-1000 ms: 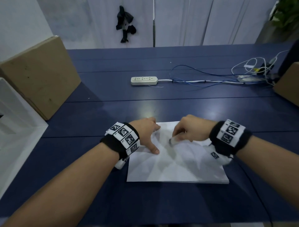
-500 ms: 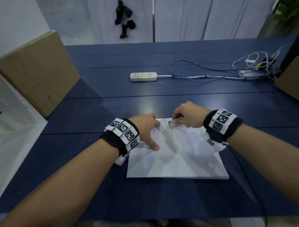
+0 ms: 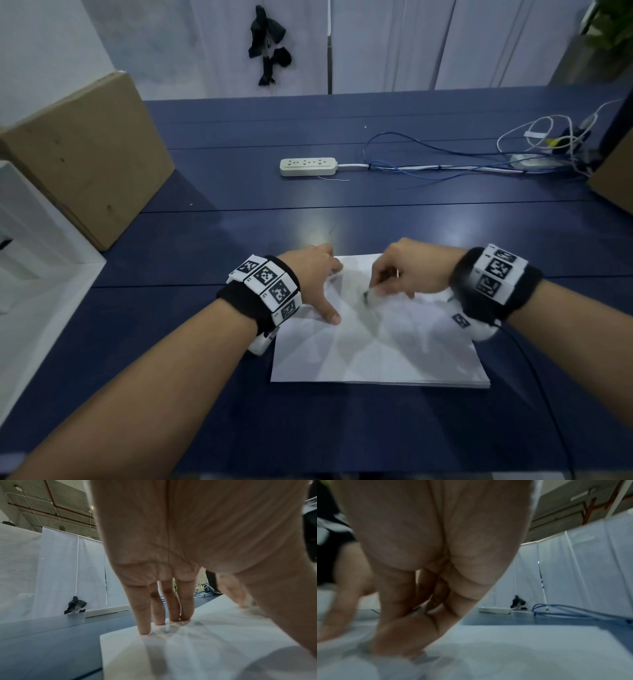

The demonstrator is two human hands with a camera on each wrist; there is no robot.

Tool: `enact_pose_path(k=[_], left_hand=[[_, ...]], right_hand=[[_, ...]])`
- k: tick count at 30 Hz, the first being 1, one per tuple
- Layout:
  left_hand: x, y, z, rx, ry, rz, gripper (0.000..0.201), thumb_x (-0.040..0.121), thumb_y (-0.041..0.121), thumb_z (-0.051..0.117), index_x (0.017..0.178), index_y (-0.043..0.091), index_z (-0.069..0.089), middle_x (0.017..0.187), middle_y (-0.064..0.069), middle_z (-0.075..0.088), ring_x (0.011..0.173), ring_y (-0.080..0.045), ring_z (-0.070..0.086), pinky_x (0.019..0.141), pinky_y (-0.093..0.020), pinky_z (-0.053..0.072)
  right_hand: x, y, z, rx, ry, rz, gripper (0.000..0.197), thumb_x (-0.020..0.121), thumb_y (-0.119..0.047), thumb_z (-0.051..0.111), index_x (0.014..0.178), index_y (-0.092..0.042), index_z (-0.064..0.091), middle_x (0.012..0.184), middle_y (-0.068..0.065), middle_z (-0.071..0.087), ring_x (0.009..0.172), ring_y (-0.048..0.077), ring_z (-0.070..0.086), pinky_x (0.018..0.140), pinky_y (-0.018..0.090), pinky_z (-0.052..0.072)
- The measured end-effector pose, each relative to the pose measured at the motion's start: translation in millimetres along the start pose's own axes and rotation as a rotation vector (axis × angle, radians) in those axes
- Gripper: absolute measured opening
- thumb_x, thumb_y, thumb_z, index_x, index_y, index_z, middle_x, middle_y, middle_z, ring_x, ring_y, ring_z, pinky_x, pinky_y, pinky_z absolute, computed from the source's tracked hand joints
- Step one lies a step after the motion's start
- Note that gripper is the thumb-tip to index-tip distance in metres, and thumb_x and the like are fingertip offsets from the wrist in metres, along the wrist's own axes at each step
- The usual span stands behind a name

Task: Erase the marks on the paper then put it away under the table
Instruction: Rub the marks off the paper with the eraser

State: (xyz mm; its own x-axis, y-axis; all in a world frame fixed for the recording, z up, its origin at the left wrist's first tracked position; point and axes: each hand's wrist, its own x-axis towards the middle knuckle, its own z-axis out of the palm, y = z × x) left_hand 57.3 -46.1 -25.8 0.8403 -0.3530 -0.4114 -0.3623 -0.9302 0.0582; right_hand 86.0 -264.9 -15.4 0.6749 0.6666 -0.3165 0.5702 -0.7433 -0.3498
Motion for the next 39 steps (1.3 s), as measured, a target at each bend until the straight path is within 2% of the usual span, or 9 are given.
enact_pose_path(k=[2, 8, 13, 16, 19, 24, 30, 36, 39], left_hand=[[0.8, 0.1, 0.5, 0.008, -0.002, 0.000, 0.088, 0.057, 0.065, 0.083, 0.125, 0.016, 0.055, 0.117, 0.003, 0.044, 0.103, -0.020, 0.053, 0.085, -0.042, 0.052], [-0.2, 1.0, -1.5, -0.011, -0.004, 0.005, 0.095, 0.057, 0.064, 0.083, 0.134, 0.019, 0.050, 0.118, 0.004, 0.043, 0.108, -0.020, 0.052, 0.088, -0.042, 0.051], [1.7, 1.2, -0.6, 0.019, -0.006, -0.007, 0.090, 0.057, 0.064, 0.083, 0.128, 0.017, 0.053, 0.117, 0.003, 0.044, 0.107, -0.020, 0.051, 0.087, -0.042, 0.052], [1.7, 2.2, -2.1, 0.005, -0.010, -0.008, 0.086, 0.056, 0.063, 0.084, 0.124, 0.019, 0.055, 0.116, 0.005, 0.044, 0.105, -0.019, 0.052, 0.086, -0.042, 0.052], [0.7, 2.5, -2.9, 0.005, -0.009, -0.003, 0.090, 0.056, 0.064, 0.084, 0.129, 0.020, 0.054, 0.117, 0.005, 0.044, 0.107, -0.019, 0.052, 0.087, -0.041, 0.052], [2.8, 1.6, 0.0, 0.019, -0.013, -0.018, 0.091, 0.056, 0.065, 0.083, 0.128, 0.019, 0.053, 0.118, 0.004, 0.044, 0.107, -0.019, 0.052, 0.085, -0.042, 0.053], [2.8, 2.2, -2.7, 0.009, -0.020, -0.011, 0.096, 0.055, 0.065, 0.083, 0.133, 0.019, 0.051, 0.118, 0.004, 0.042, 0.108, -0.019, 0.050, 0.088, -0.042, 0.052], [4.0, 2.0, -1.1, 0.025, -0.026, -0.021, 0.093, 0.056, 0.064, 0.084, 0.129, 0.017, 0.052, 0.119, 0.003, 0.043, 0.108, -0.019, 0.050, 0.086, -0.043, 0.052], [3.2, 3.5, -2.4, 0.014, -0.022, -0.013, 0.090, 0.056, 0.063, 0.084, 0.129, 0.019, 0.053, 0.119, 0.004, 0.044, 0.108, -0.018, 0.050, 0.087, -0.042, 0.051]], right_hand=[[-1.0, -4.4, 5.1, -0.010, -0.076, -0.022, 0.018, 0.087, -0.042, 0.069, 0.090, -0.025, 0.074, 0.075, -0.006, 0.073, 0.052, 0.008, 0.066, 0.062, 0.023, 0.055], [19.8, 16.4, -10.7, -0.036, 0.221, 0.107, 0.028, 0.087, -0.048, 0.068, 0.085, -0.021, 0.072, 0.066, -0.010, 0.067, 0.053, 0.004, 0.062, 0.065, 0.026, 0.053], [-4.3, -3.7, 6.3, 0.002, -0.067, -0.011, 0.020, 0.087, -0.046, 0.068, 0.090, -0.027, 0.073, 0.078, -0.009, 0.073, 0.053, 0.005, 0.066, 0.061, 0.017, 0.053], [11.7, 4.5, -3.0, -0.044, 0.093, 0.026, 0.022, 0.086, -0.043, 0.069, 0.084, -0.021, 0.071, 0.069, -0.006, 0.071, 0.052, 0.008, 0.064, 0.068, 0.032, 0.058], [19.0, 13.3, -12.0, -0.015, 0.190, 0.091, 0.028, 0.086, -0.048, 0.069, 0.084, -0.020, 0.071, 0.052, -0.015, 0.064, 0.058, 0.015, 0.069, 0.066, 0.031, 0.057], [-3.6, -7.9, 4.7, 0.005, -0.130, -0.026, 0.013, 0.089, -0.038, 0.067, 0.094, -0.027, 0.073, 0.081, -0.007, 0.074, 0.055, 0.008, 0.068, 0.061, 0.018, 0.052], [18.8, 17.7, -11.2, -0.068, 0.207, 0.107, 0.027, 0.089, -0.047, 0.065, 0.085, -0.020, 0.069, 0.072, -0.003, 0.071, 0.055, 0.013, 0.066, 0.071, 0.037, 0.059], [-4.5, 1.2, 2.8, 0.023, -0.164, -0.027, 0.014, 0.088, -0.040, 0.068, 0.091, -0.027, 0.072, 0.080, -0.005, 0.073, 0.052, 0.009, 0.067, 0.068, 0.030, 0.058], [11.2, 9.7, -5.0, -0.045, 0.055, 0.030, 0.022, 0.088, -0.043, 0.067, 0.088, -0.021, 0.070, 0.070, -0.005, 0.070, 0.052, 0.009, 0.064, 0.066, 0.028, 0.054]])
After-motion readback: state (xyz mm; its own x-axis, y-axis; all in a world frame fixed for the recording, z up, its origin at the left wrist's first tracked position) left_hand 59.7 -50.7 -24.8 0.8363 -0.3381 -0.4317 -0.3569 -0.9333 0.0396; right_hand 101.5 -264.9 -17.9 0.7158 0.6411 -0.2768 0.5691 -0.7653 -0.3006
